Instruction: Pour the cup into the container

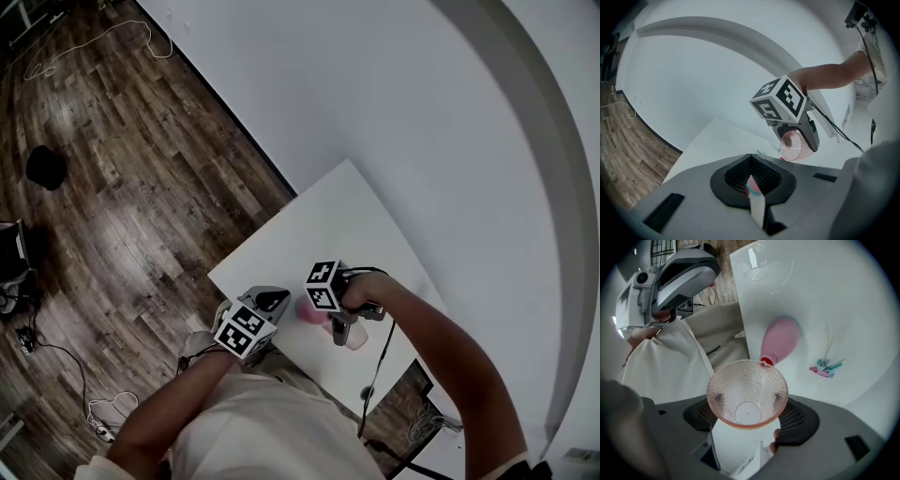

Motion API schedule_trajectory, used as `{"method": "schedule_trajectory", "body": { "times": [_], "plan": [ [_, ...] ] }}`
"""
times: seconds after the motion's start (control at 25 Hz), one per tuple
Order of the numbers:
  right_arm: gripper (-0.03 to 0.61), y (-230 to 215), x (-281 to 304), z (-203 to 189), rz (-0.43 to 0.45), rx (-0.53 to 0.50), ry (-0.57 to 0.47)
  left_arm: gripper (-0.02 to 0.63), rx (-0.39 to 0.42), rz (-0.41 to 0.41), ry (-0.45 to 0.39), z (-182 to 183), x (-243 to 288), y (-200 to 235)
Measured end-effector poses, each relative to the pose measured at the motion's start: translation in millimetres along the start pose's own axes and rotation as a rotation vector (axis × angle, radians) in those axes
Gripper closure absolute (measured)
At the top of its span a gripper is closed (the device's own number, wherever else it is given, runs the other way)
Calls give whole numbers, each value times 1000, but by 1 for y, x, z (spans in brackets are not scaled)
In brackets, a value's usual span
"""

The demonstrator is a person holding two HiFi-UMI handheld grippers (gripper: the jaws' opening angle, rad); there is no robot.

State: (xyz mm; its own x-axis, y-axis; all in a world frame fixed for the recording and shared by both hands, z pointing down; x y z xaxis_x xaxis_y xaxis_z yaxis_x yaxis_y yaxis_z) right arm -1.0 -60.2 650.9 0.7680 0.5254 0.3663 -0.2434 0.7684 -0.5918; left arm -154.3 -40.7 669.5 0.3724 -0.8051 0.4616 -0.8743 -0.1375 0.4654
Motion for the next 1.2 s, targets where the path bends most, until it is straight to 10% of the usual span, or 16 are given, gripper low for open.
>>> {"method": "schedule_trajectory", "body": {
  "times": [1.2],
  "plan": [
    [213,14,-14,1,5,-90,-297,603,128,-35,98,28,-15,-18]
  ]
}}
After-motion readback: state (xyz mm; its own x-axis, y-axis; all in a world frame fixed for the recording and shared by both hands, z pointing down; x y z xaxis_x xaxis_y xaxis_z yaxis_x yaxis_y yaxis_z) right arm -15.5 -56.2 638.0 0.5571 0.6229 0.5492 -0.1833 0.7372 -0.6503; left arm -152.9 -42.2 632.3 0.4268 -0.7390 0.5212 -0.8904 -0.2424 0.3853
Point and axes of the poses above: the fingertips, and each gripper's own axes: x forward along the fingers, y to its left, z out of its top, the point moved 1 cm from there along -x, backward along the fingers, and after that the axes turned 5 degrees about z, right-handed, at the moved point
